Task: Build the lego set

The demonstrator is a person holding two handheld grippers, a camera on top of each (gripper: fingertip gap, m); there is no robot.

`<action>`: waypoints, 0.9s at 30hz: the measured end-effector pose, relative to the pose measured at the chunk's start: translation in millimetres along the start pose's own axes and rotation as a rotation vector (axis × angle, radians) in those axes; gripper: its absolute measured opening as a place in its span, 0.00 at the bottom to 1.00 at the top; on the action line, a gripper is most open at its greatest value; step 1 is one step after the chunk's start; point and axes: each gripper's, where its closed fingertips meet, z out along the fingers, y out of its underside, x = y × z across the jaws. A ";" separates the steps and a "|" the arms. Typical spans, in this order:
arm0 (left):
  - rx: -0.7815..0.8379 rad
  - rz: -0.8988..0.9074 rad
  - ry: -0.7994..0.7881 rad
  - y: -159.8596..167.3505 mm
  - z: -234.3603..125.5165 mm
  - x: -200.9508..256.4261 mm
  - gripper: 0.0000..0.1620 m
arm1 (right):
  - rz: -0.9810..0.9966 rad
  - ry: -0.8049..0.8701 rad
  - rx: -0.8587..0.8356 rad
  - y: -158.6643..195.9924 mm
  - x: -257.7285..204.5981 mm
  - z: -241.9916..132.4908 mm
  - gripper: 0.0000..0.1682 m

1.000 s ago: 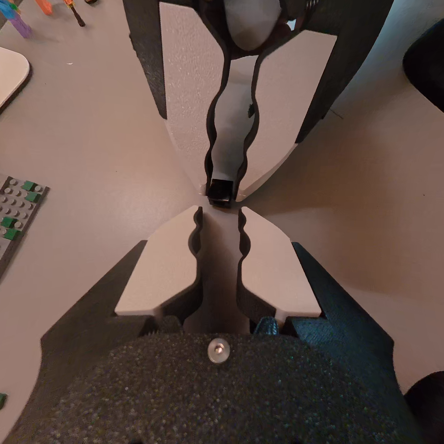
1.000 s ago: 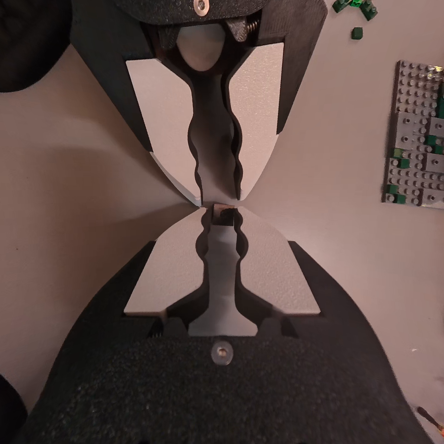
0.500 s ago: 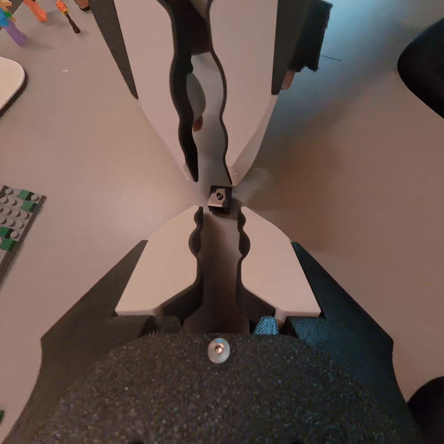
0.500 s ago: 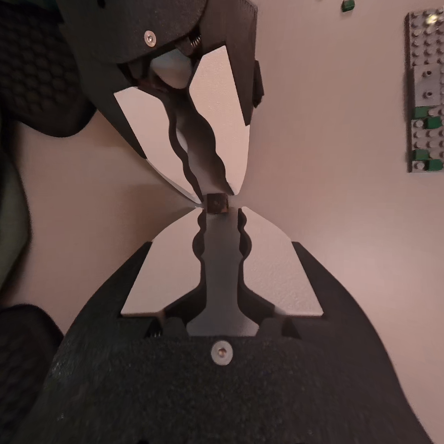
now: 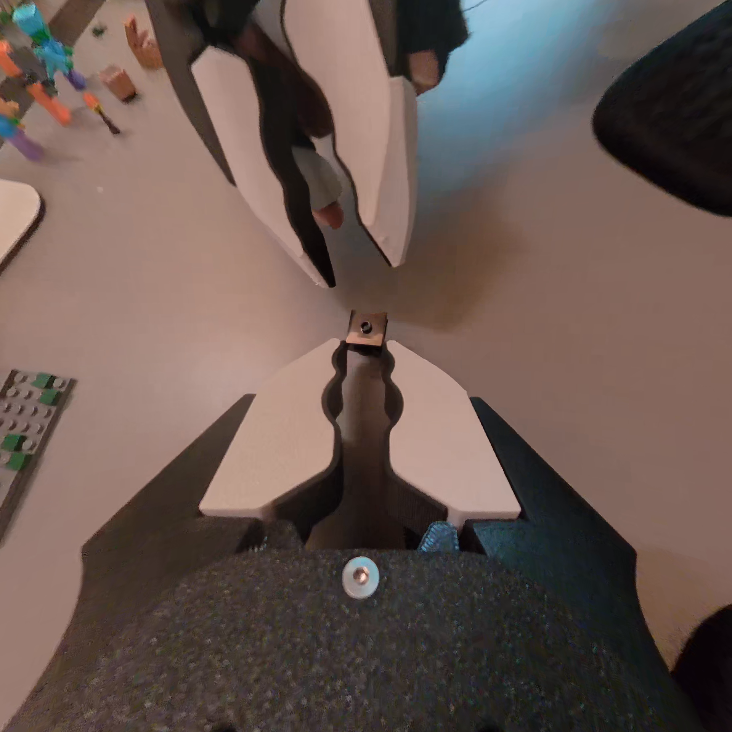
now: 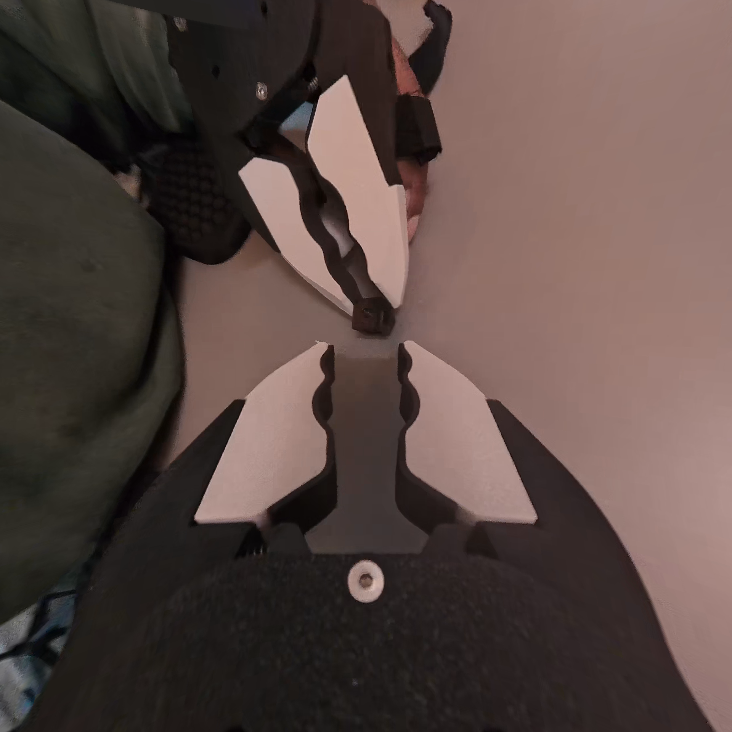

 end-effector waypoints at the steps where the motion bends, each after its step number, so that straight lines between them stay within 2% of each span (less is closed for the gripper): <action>1: 0.017 0.011 0.019 -3.6 -1.7 4.6 0.10 | 0.037 -0.047 0.021 -0.8 -5.5 -1.5 0.19; 5: 0.042 0.107 0.086 -18.1 -8.8 27.9 0.10 | 0.224 -0.297 0.076 -3.2 -37.6 -3.2 0.22; 8: 0.044 0.158 0.138 -29.2 -14.3 46.3 0.10 | 0.365 -0.404 0.070 -2.3 -54.9 2.7 0.23; 14: 0.035 0.240 0.151 -43.2 -23.4 67.5 0.10 | 0.493 -0.443 -0.009 6.9 -70.8 16.2 0.23; 20: 0.002 0.267 0.139 -42.1 -26.8 72.8 0.10 | 0.517 -0.492 -0.025 8.1 -87.6 24.1 0.20; 23: 0.002 0.265 0.131 -42.7 -28.7 72.9 0.10 | 0.529 -0.527 0.022 3.5 -92.2 23.9 0.12; 27: 0.021 0.255 0.107 -47.4 -32.3 73.4 0.10 | 0.515 -0.551 0.130 -1.5 -95.5 20.4 0.12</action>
